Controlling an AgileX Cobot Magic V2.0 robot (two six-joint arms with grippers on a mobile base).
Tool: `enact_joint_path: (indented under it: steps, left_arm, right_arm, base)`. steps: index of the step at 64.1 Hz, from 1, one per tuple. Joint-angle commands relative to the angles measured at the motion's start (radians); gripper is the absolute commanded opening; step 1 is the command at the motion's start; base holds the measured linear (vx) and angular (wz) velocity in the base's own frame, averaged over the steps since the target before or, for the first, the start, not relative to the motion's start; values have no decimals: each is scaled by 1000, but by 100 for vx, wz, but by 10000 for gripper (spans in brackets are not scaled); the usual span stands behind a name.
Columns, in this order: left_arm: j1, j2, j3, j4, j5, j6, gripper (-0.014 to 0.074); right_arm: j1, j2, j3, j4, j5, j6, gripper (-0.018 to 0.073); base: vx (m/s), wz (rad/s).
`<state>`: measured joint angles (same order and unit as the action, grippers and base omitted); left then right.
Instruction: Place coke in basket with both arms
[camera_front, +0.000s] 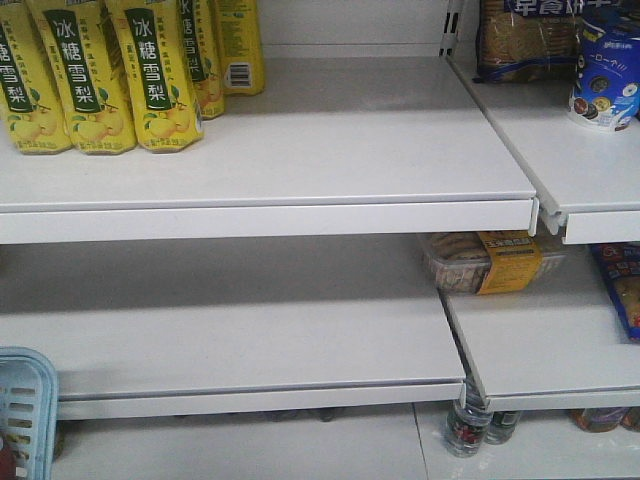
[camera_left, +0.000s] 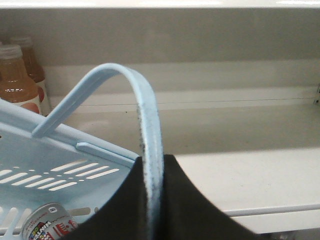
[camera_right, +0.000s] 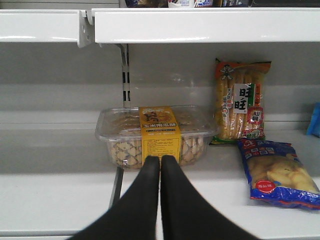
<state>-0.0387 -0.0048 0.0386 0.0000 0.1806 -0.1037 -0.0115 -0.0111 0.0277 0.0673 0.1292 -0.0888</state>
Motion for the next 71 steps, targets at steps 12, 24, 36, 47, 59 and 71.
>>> enact_joint_path:
  steps: [12,24,36,47,59,71]
  left_arm:
    - [2,-22,-37,29,-164,26,-6]
    - [2,-22,-37,29,-164,26,-6]
    - [2,-22,-37,29,-164,26,-6]
    - [2,-22,-37,29,-164,26,-6]
    - [2,-22,-37,29,-164,26,-6]
    - [2,-22,-37,29,-164,26,-6]
  right_arm:
    - [-7,-14,9,-16,-83,6,-10]
    - [-7,-14,9,-100,-89,89,-10]
    - [-7,-14,9,-138,-90,129,-10]
    - [-7,-13,8,-136,-89,128,-10]
    - [-7,-13,8,-138,-89,128,-10]
    - [-7,-13,8,-139,-89,128,-10]
  base:
    - [0,0]
    - [0,0]
    - [0,0]
    - [0,0]
    - [0,0]
    - [0,0]
